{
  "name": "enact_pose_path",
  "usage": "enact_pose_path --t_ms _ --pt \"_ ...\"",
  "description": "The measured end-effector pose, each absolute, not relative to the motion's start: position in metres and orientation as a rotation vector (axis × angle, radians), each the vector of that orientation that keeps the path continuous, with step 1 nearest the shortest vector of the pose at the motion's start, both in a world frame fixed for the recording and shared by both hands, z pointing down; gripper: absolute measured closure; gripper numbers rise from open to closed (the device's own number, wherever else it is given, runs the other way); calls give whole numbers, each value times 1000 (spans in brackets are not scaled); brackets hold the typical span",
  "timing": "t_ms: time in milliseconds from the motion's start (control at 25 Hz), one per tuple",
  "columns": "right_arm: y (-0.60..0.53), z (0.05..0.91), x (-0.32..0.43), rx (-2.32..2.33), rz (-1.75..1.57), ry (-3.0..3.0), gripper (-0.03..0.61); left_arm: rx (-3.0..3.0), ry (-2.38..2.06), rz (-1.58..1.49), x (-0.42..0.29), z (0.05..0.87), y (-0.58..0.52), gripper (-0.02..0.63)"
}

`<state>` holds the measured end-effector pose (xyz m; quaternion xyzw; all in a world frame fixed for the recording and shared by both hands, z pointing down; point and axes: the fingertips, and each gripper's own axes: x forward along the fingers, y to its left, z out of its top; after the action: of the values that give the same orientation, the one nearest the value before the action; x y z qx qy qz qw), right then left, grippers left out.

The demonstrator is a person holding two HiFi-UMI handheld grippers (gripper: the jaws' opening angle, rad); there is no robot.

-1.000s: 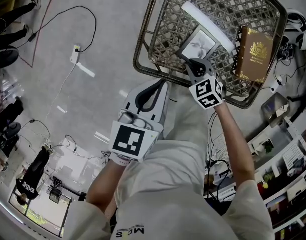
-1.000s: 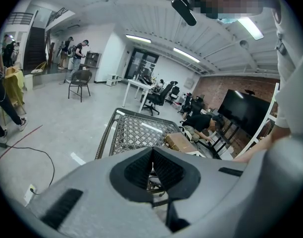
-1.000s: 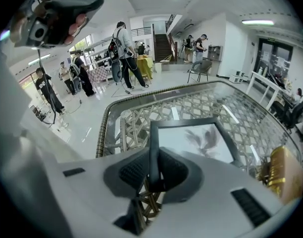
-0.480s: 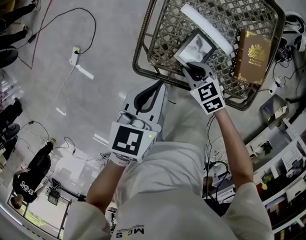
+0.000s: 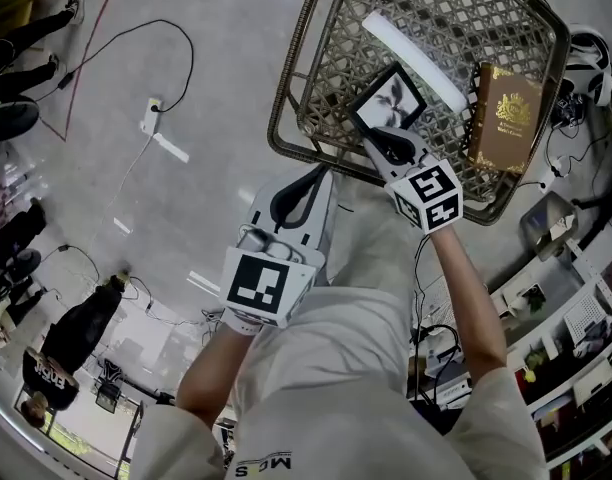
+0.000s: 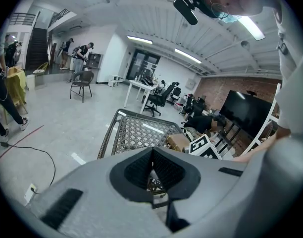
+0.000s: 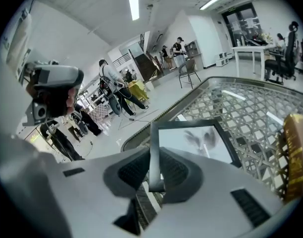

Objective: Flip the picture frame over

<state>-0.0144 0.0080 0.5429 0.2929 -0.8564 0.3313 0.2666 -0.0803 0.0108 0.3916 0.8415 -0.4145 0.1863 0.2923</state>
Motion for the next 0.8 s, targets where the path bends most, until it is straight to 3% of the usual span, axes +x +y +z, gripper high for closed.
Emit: enact_pose_path --t_ms 800 --pt "-13 496 -24 873 1428 -2441 503 2207 -1108 469 -80 385 7 589"
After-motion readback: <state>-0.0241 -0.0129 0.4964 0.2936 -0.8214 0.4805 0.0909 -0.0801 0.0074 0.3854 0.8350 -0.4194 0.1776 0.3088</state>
